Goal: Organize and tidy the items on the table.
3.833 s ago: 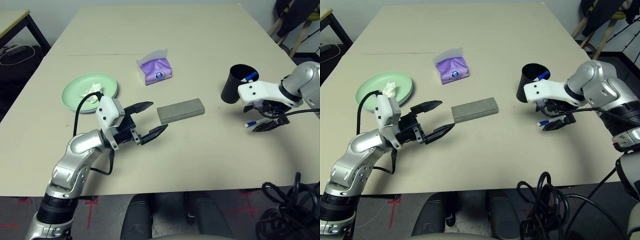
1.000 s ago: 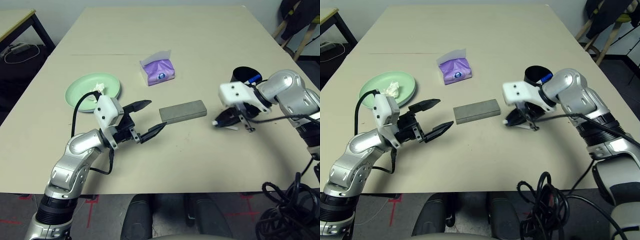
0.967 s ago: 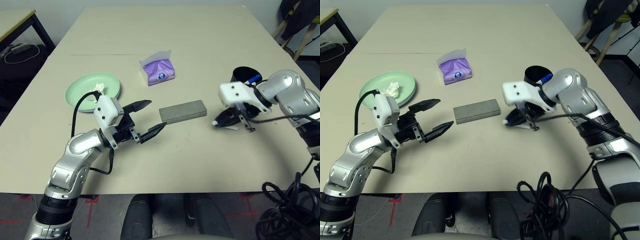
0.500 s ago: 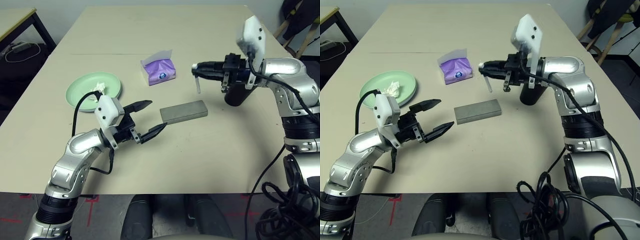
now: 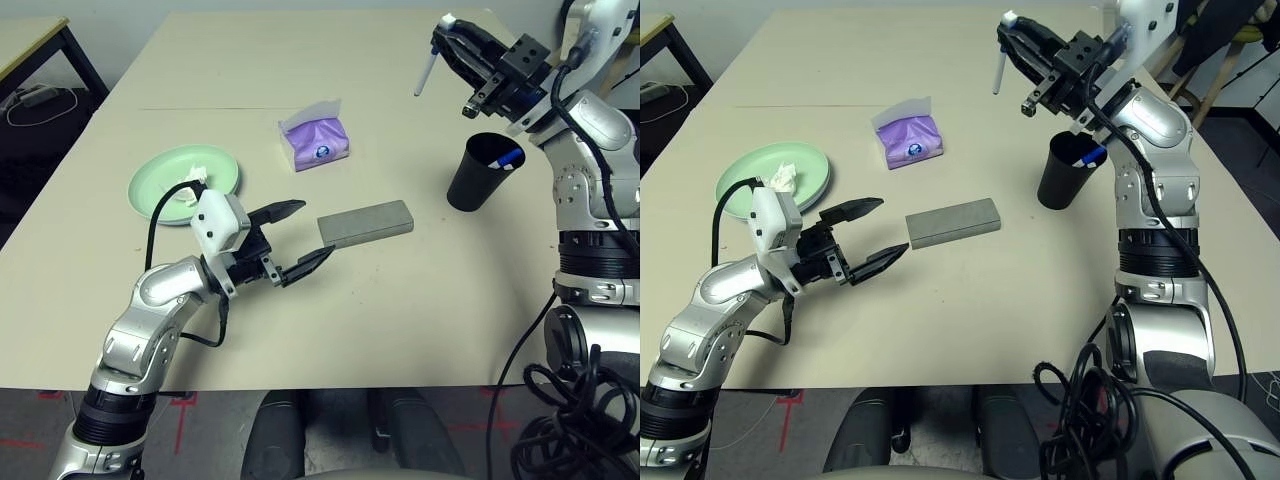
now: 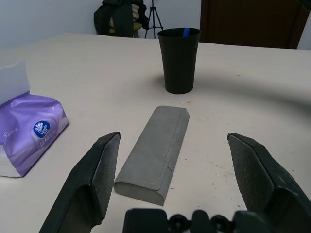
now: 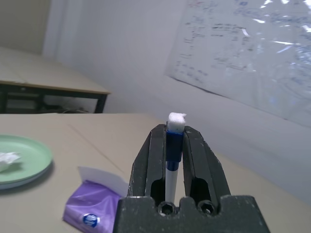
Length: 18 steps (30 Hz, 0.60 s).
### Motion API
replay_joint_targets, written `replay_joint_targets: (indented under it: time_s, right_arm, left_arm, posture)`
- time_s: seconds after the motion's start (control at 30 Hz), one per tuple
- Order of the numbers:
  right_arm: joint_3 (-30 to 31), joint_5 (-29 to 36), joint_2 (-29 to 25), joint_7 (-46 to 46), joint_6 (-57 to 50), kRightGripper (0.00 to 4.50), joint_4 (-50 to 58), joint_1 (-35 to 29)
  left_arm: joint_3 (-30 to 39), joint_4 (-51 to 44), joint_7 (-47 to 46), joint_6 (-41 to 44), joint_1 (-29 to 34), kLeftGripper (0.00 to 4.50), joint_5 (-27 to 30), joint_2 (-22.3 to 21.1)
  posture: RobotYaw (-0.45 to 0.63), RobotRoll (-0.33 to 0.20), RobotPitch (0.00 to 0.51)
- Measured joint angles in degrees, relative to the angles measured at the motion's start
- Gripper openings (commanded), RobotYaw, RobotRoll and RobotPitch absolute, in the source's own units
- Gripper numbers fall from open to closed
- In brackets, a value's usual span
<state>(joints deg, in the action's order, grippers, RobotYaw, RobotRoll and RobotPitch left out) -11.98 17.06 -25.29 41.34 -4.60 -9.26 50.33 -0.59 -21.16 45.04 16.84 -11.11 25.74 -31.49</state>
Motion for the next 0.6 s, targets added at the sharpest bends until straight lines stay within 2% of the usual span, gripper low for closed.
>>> replay_joint_targets:
  time_s: [0.33,0.6]
  right_arm:
    - [-2.6,0.3,-5.2,-5.7,-2.0,0.31,2.7,-5.6]
    - [-2.6,1.1,-6.0,-8.6,-4.9,0.31,5.9,-9.7]
  left_arm:
    - [-0.1,1.6,0.8,-0.1,-0.7,4.50,0.0,0.0]
    - [-0.2,1.6,1.3,-0.2,-0.8,4.50,0.0,0.0]
  posture:
    - [-0.03,0.000,0.163]
    - [-0.03,0.000,0.165]
